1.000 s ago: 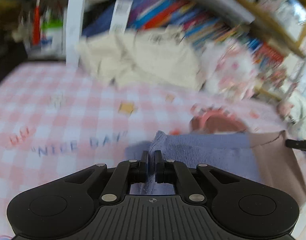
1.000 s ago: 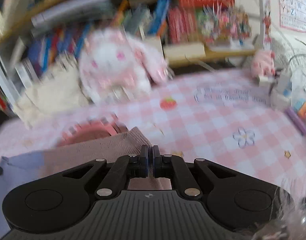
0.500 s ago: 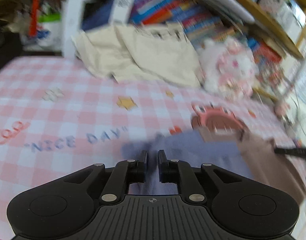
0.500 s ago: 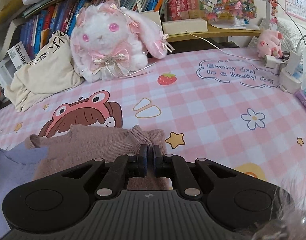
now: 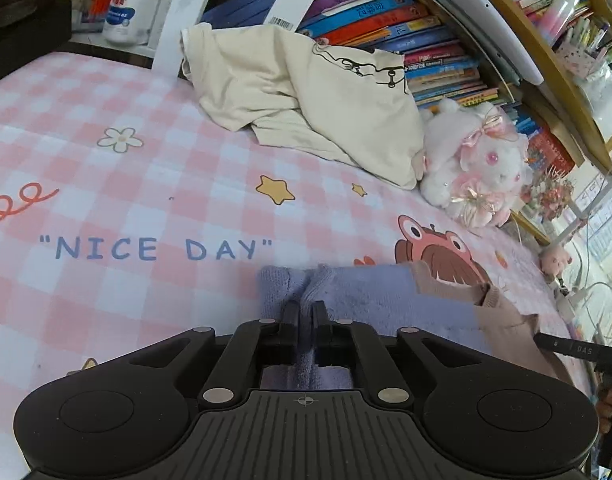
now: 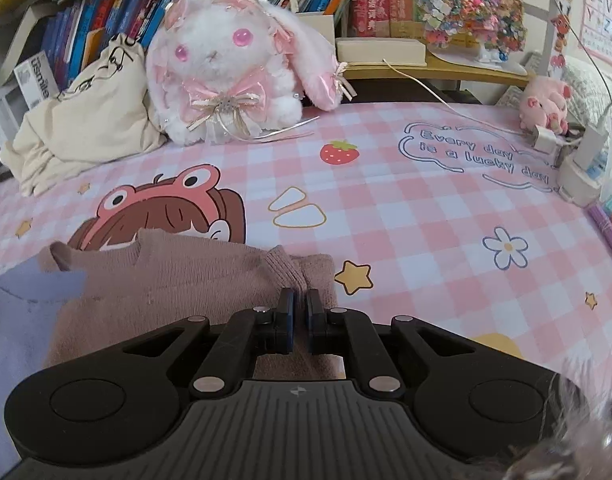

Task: Fold clothes
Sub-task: 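Lay the hem down over the collar with both tools, then open both tools to release the folded hem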

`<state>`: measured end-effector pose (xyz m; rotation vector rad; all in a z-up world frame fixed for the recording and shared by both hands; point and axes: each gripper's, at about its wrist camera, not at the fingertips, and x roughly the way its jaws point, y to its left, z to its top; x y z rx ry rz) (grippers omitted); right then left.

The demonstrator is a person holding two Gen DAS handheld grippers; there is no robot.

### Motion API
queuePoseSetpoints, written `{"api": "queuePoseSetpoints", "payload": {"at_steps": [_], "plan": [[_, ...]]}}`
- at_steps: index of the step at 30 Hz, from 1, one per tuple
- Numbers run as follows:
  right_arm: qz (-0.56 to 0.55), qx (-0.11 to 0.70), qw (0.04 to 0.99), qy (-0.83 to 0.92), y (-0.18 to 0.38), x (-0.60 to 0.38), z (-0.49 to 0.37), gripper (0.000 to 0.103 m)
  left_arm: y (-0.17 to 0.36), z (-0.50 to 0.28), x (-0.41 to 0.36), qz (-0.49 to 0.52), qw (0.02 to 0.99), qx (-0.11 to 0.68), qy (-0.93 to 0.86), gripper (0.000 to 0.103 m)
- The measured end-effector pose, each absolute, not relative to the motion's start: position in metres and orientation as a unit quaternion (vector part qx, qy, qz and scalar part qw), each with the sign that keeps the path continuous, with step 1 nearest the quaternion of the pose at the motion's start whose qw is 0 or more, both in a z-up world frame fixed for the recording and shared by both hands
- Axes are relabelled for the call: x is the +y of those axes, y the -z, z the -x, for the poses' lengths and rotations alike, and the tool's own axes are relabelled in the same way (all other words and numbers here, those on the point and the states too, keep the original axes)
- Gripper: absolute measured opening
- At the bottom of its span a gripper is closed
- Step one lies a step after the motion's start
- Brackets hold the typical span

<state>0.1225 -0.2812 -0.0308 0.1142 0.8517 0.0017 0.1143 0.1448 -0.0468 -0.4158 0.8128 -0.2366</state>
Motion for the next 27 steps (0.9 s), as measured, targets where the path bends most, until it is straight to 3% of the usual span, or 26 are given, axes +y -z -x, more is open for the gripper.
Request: {"api": "queuePoseSetpoints", "payload": {"at_steps": [4, 5, 6, 7, 8, 9, 10, 17, 27], "plan": [[-0.056, 0.413, 0.909, 0.000, 0.029, -0.281, -0.123, 0.008, 0.043, -0.119, 0.149, 0.210, 0.881, 0.406, 0.120, 0.010], [-0.055, 0.407, 0.912, 0.003, 0.027, -0.281, -0.121, 0.017, 0.040, -0.121, 0.150, 0.209, 0.881, 0.408, 0.119, 0.013], [-0.052, 0.400, 0.915, 0.006, 0.025, -0.280, -0.119, 0.027, 0.035, -0.118, 0.150, 0.203, 0.884, 0.406, 0.113, 0.021], [-0.050, 0.387, 0.921, 0.011, 0.022, -0.280, -0.115, 0.050, 0.030, -0.115, 0.149, 0.198, 0.887, 0.403, 0.107, 0.029], [-0.048, 0.370, 0.927, 0.015, 0.017, -0.279, -0.110, 0.057, 0.025, -0.111, 0.149, 0.189, 0.893, 0.397, 0.099, 0.053], [-0.050, 0.352, 0.935, 0.014, 0.012, -0.279, -0.105, 0.057, 0.019, -0.104, 0.147, 0.173, 0.903, 0.383, 0.086, 0.076], [-0.054, 0.340, 0.939, 0.008, 0.006, -0.280, -0.100, 0.059, 0.012, -0.096, 0.146, 0.159, 0.914, 0.365, 0.075, 0.080], [-0.040, 0.326, 0.944, -0.022, -0.019, -0.280, -0.071, 0.081, -0.011, -0.047, 0.127, 0.128, 0.932, 0.334, 0.057, 0.082], [-0.032, 0.372, 0.925, -0.075, -0.014, -0.286, -0.016, 0.086, -0.010, 0.009, 0.072, 0.119, 0.928, 0.352, 0.029, 0.084]]}}
